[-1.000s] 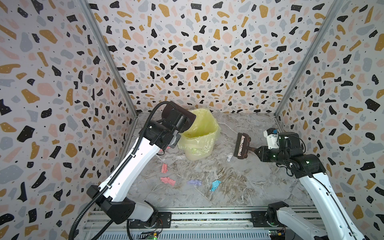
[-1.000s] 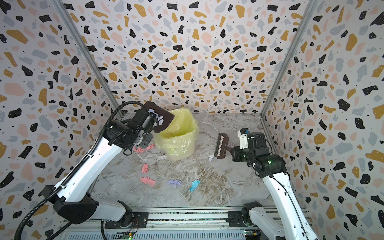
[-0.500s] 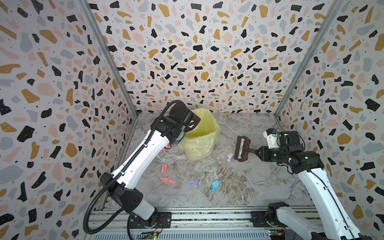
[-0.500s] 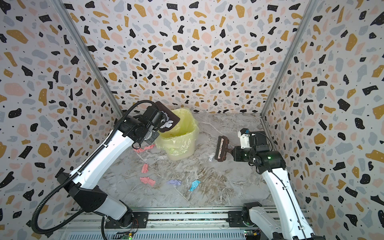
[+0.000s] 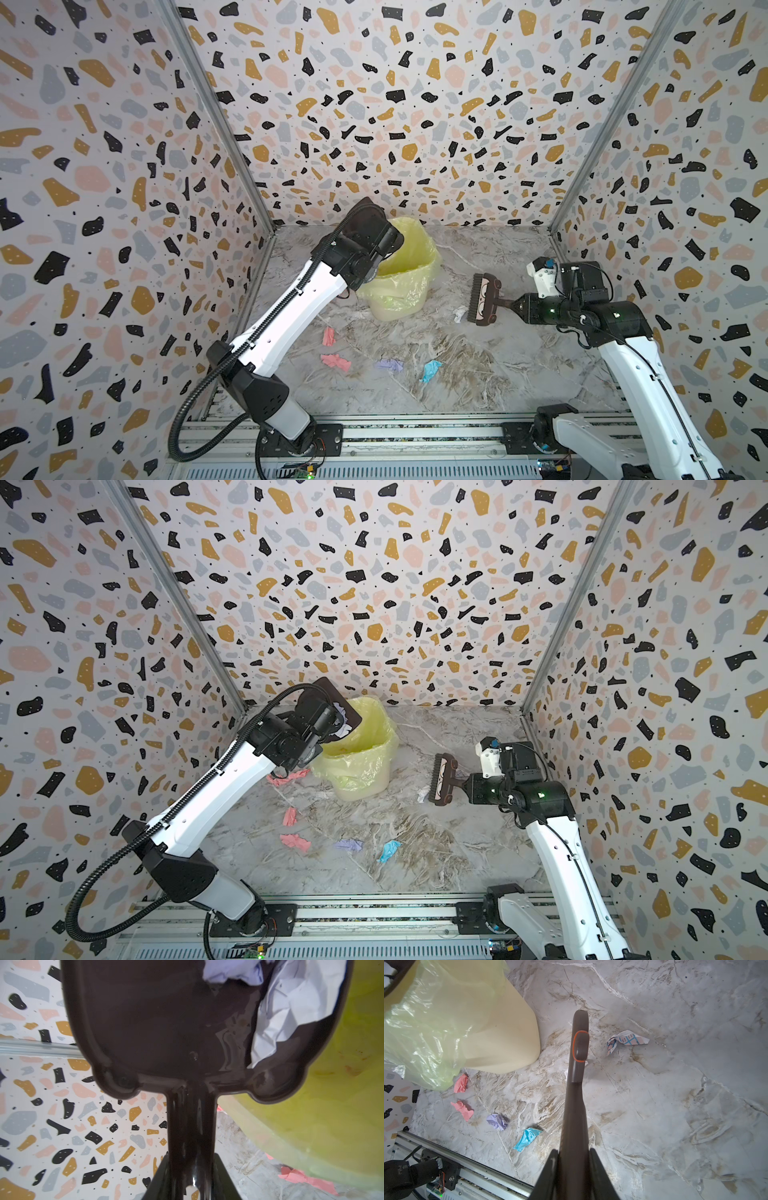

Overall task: Sweep away the paper scraps from the table
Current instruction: 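Tip the dustpan over the bin with the left gripper to empty scraps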

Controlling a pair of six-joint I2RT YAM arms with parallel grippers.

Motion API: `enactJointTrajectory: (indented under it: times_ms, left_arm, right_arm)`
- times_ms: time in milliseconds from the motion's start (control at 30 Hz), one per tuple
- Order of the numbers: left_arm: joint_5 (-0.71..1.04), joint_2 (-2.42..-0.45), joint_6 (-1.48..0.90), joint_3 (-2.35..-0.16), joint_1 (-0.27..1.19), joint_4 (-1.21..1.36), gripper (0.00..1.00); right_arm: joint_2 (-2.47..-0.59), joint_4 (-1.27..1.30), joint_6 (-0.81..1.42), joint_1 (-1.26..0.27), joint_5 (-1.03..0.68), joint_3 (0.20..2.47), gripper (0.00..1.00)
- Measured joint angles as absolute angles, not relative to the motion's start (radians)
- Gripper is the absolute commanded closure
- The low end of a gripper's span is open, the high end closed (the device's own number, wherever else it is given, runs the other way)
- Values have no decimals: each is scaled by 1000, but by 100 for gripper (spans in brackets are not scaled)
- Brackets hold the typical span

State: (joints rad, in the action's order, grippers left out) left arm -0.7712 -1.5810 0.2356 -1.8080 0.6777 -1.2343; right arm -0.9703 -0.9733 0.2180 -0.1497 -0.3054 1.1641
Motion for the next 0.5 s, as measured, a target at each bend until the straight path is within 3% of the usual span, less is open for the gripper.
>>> enactJointTrajectory:
  times_ms: [500]
  left_arm:
    - [-1180,-1612,368,-1688,897,-1179,100]
  right_arm:
    - [-979,-981,215,-150,-323,1180,100]
